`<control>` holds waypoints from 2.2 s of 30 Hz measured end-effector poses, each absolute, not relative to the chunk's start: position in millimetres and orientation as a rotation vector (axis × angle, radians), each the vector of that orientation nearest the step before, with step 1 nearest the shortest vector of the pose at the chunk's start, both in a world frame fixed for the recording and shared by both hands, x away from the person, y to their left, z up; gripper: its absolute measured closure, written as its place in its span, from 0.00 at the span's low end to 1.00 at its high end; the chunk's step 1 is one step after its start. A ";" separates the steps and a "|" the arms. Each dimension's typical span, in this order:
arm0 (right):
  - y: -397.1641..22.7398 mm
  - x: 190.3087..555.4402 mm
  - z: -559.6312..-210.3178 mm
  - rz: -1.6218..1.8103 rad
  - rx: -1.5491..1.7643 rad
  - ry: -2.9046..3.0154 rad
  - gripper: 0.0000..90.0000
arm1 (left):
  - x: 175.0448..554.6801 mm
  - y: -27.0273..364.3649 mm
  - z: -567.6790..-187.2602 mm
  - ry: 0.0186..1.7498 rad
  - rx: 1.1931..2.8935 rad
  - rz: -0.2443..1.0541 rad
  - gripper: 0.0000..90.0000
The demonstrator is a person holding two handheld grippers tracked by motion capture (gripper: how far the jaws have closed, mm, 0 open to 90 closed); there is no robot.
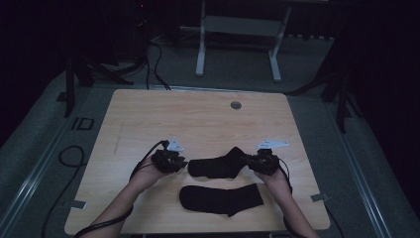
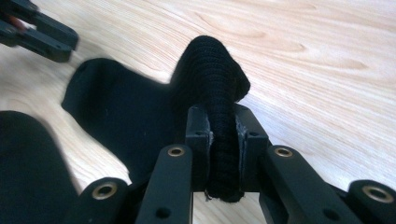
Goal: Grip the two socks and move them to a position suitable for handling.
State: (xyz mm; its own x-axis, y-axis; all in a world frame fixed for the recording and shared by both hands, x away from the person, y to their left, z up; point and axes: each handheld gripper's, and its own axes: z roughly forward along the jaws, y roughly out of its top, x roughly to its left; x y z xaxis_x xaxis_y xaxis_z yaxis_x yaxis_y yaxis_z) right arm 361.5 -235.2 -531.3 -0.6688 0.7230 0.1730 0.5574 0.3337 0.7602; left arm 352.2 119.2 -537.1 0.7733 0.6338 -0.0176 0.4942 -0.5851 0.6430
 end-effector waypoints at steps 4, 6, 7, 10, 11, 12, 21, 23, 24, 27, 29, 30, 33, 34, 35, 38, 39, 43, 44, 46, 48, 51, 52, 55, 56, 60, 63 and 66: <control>-240.7 363.3 -536.8 1.211 1.188 2.402 0.70 | 348.4 122.0 -536.3 0.850 2.297 0.280 0.80; -243.7 365.0 -539.1 1.167 1.205 2.410 0.56 | 345.5 120.6 -536.0 0.845 2.298 0.285 0.80; -245.9 365.5 -539.3 1.144 1.217 2.395 0.53 | 344.2 119.6 -535.6 0.840 2.300 0.287 0.80; -254.7 367.2 -535.8 1.105 1.240 2.333 0.49 | 340.5 115.8 -532.9 0.831 2.284 0.284 0.80; -257.9 367.9 -533.8 1.107 1.248 2.313 0.50 | 339.3 114.1 -532.3 0.827 2.274 0.282 0.80; -260.5 368.3 -531.6 1.118 1.259 2.302 0.57 | 338.4 112.1 -531.9 0.823 2.270 0.290 0.80; -246.5 368.0 -542.5 1.063 1.182 2.398 0.99 | 343.9 94.2 -540.9 0.817 2.283 0.264 0.94; -245.1 369.9 -546.6 1.046 1.183 2.411 0.99 | 345.7 91.7 -544.3 0.822 2.291 0.255 0.96; -244.8 370.9 -548.5 1.034 1.181 2.417 0.99 | 346.6 90.5 -546.0 0.829 2.295 0.258 0.96; -246.8 373.2 -553.8 1.004 1.199 2.426 0.99 | 348.9 90.0 -550.7 0.843 2.300 0.256 0.96; -249.9 372.7 -555.8 1.010 1.207 2.420 0.99 | 350.5 90.6 -553.7 0.847 2.312 0.266 0.96; -251.5 371.5 -556.3 1.014 1.214 2.413 0.99 | 351.2 90.9 -555.5 0.852 2.316 0.274 0.96; -255.9 366.2 -557.1 1.017 1.212 2.410 0.98 | 353.8 93.6 -557.1 0.872 2.290 0.267 0.96; -257.6 364.4 -557.2 1.016 1.209 2.409 0.98 | 354.0 93.6 -557.2 0.874 2.288 0.264 0.96; -259.2 362.3 -557.2 1.014 1.205 2.407 0.98 | 353.8 93.3 -557.4 0.872 2.285 0.262 0.96; -264.7 357.8 -557.6 1.023 1.212 2.405 0.98 | 351.7 91.4 -557.4 0.856 2.293 0.259 0.96; -266.4 357.4 -558.2 1.031 1.211 2.405 0.98 | 351.1 90.8 -557.3 0.856 2.294 0.258 0.96; -267.4 362.4 -558.7 1.044 1.223 2.399 0.97 | 351.6 90.6 -557.4 0.860 2.292 0.262 0.96; -266.4 364.1 -558.8 1.046 1.226 2.397 0.97 | 352.1 91.1 -557.5 0.865 2.288 0.255 0.96; -264.2 366.9 -558.4 1.039 1.226 2.397 0.96 | 352.3 92.0 -557.5 0.869 2.286 0.254 0.96; -262.5 367.1 -558.1 1.041 1.227 2.401 0.94 | 352.1 93.1 -557.7 0.870 2.282 0.248 0.96; -261.1 366.5 -555.1 1.050 1.224 2.421 0.85 | 351.4 95.4 -555.1 0.868 2.267 0.227 0.91; -261.1 366.5 -555.1 1.050 1.224 2.421 0.85 | 351.4 95.4 -555.1 0.868 2.267 0.227 0.84; -258.9 363.4 -547.4 1.087 1.199 2.449 0.62 | 343.5 98.6 -544.4 0.836 2.224 0.236 0.64; -258.0 361.9 -544.4 1.094 1.185 2.452 0.58 | 341.2 99.5 -541.7 0.833 2.215 0.241 0.58; -255.3 354.3 -532.7 1.122 1.142 2.447 0.53 | 332.7 104.7 -532.4 0.841 2.198 0.245 0.53; -254.4 346.6 -527.2 1.131 1.118 2.446 0.49 | 323.6 108.9 -527.7 0.831 2.191 0.236 0.52; -256.9 336.0 -526.9 1.136 1.113 2.447 0.46 | 311.3 114.8 -526.1 0.842 2.179 0.228 0.52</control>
